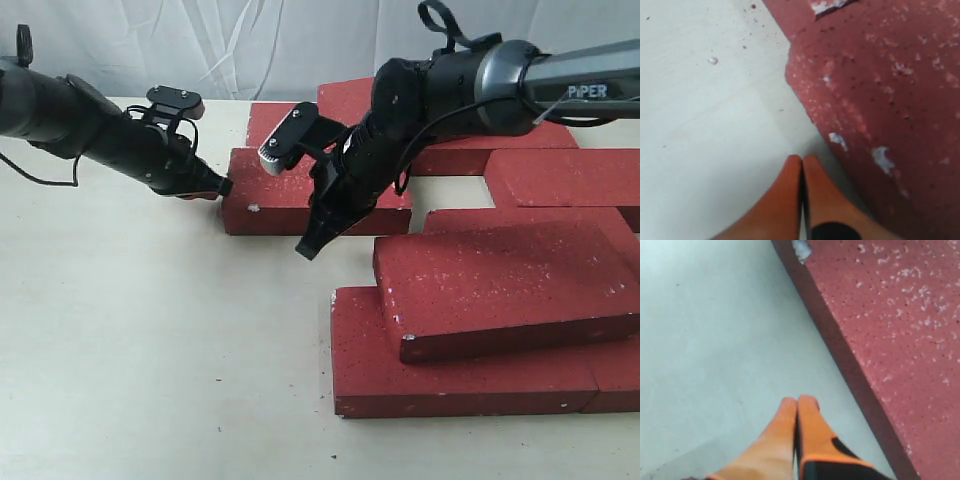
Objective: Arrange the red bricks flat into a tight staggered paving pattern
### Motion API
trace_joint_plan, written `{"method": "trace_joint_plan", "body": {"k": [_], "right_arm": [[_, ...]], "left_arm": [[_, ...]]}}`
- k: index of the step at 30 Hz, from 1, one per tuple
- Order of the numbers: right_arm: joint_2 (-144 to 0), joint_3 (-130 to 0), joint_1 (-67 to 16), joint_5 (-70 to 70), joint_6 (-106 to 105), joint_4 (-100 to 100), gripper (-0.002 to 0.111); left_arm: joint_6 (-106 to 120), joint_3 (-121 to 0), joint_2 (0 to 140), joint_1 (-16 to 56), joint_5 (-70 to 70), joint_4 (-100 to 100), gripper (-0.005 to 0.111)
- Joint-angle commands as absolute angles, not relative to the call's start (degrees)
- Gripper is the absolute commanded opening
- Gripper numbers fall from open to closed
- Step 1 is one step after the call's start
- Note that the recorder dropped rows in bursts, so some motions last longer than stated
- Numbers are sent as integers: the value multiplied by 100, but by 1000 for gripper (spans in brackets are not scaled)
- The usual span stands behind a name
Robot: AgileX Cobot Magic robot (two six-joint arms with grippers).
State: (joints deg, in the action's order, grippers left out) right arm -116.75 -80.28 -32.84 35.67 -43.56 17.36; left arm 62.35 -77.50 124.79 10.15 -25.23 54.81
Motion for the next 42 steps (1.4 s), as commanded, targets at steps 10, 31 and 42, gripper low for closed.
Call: {"method": "trace_joint_plan", "body": {"k": [10, 31, 42], "right_arm": [[-11210, -8031, -2354, 3883, -3175, 1075, -1], [-11222, -7780, -1263, 3564, -2977, 1251, -1], [-11212, -7780, -1263, 3586, -2977, 1385, -1]], "left_arm": [[6056, -7797, 12373, 1057, -2559, 5721, 0], [6069, -7927, 12564, 1579, -2088, 5719, 0], [6069, -7941, 12572, 1693, -1942, 5700, 0]]}}
